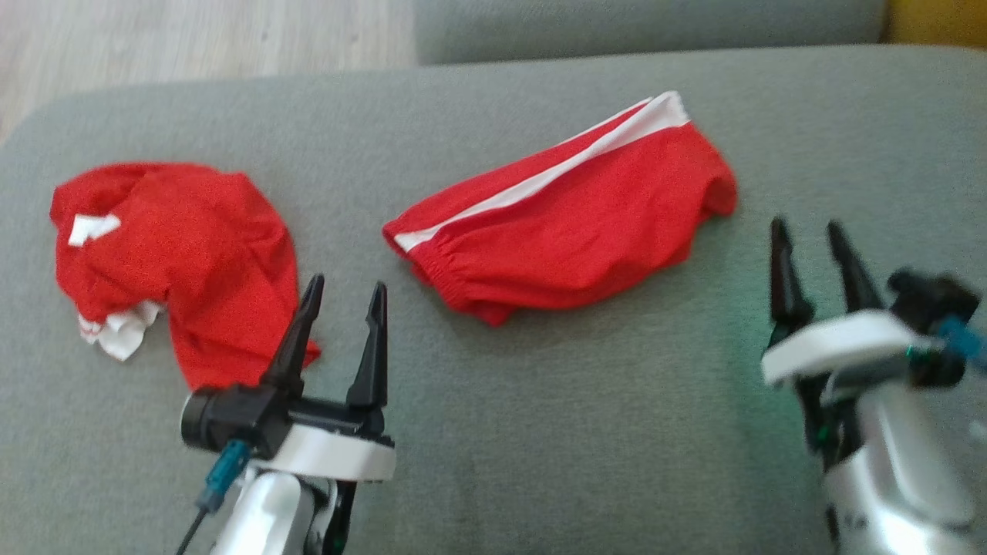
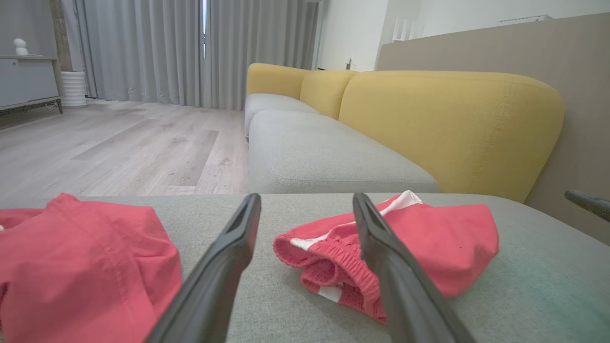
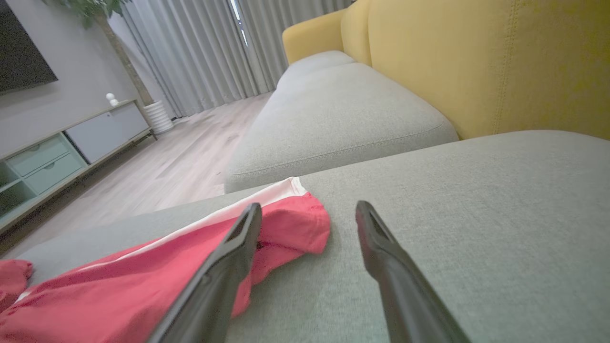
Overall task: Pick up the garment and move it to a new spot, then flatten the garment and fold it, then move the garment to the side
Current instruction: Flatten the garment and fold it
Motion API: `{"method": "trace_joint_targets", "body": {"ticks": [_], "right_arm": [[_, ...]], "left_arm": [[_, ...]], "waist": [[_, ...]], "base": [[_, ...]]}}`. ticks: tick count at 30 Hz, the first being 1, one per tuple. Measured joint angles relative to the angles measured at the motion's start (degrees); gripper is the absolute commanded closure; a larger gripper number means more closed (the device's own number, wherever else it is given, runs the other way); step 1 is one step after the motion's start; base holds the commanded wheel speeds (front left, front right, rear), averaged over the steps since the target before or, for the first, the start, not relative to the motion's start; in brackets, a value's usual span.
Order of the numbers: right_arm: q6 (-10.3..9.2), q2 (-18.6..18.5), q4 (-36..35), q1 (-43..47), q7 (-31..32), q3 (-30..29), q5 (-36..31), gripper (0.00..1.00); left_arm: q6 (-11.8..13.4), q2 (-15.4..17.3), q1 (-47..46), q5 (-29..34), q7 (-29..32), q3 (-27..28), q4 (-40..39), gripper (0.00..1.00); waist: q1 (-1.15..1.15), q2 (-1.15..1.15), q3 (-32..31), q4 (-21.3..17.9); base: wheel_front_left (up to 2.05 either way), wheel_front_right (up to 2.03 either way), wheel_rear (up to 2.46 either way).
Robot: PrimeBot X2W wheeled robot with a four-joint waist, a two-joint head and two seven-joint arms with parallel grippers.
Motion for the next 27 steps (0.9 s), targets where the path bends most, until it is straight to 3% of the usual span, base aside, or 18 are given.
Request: {"method": "trace_joint_targets", "body": {"ticks": [5,11,19,27], "right_arm": [[0.0,-0.01,4.28,-8.49,4.78,-5.16,2.69,0.0],[0.0,-0.02,14.46,-17.92,10.32,-12.7,2.54,0.0],[0.0,-0.35,26.6,-23.99,15.4,-19.52,-6.99,0.0],[-0.01,-1.54,31.18,-27.74,17.14,-18.97,-11.67,0.0]], "left_arm": [[-2.02,-1.37,-2.8,1.21,0.0,0.75,0.59,0.0],[-3.38,-2.79,-5.12,1.78,0.0,0.68,0.97,0.0],[-4.33,-3.35,-6.48,1.79,0.0,0.63,1.02,0.0],[-3.79,-3.47,-6.71,0.59,0.0,0.73,0.87,0.0]], "waist": [[0.01,0.0,3.41,2.46],[0.01,0.0,6.63,6.4],[0.0,0.0,9.46,10.59],[0.0,0.0,9.93,11.98]], "base": [[0.0,0.0,0.0],[0.0,0.0,0.0],[0.0,0.0,0.0],[0.0,0.0,0.0]]}}
